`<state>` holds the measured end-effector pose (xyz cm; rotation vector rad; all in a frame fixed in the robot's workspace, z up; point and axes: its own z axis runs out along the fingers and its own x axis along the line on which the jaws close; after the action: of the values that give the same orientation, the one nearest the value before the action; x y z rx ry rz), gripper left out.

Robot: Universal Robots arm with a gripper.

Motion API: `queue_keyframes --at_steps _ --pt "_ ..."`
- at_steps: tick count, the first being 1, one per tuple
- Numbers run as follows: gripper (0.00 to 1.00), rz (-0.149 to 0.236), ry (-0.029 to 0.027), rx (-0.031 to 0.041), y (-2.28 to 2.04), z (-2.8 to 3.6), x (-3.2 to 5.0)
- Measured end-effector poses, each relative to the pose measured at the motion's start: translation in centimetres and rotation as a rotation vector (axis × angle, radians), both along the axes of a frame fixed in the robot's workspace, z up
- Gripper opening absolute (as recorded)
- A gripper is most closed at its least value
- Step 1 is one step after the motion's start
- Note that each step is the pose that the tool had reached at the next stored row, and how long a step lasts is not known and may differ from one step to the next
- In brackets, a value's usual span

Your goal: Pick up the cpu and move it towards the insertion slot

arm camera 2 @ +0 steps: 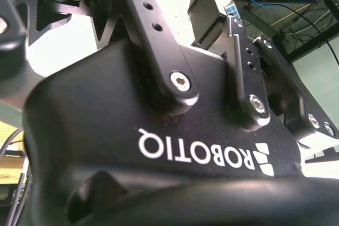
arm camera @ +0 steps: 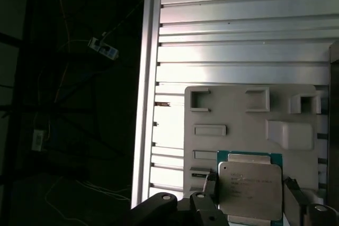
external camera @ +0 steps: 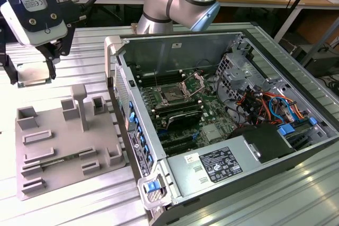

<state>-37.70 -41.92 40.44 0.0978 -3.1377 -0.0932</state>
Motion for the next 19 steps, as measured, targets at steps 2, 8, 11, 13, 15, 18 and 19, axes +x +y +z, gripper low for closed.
queue_keyframes --at_steps 2,8,11,13,15,18,19 --pt "0.55 0.0 0.0001 0.0 0.0 0.0 0.15" --pt "0.55 0.0 0.0 0.0001 0.0 0.0 0.55" --pt "0.55 0.0 0.0 0.0 0.0 0.0 0.8" --pt "0.55 0.0 0.0001 0.0 0.0 0.0 1.03" --pt "0.55 0.0 0.0 0.0 0.0 0.0 1.24" --pt "0.55 0.0 0.0001 0.0 0.0 0.0 1.42" --pt "0.55 0.0 0.0001 0.0 0.0 0.0 1.52"
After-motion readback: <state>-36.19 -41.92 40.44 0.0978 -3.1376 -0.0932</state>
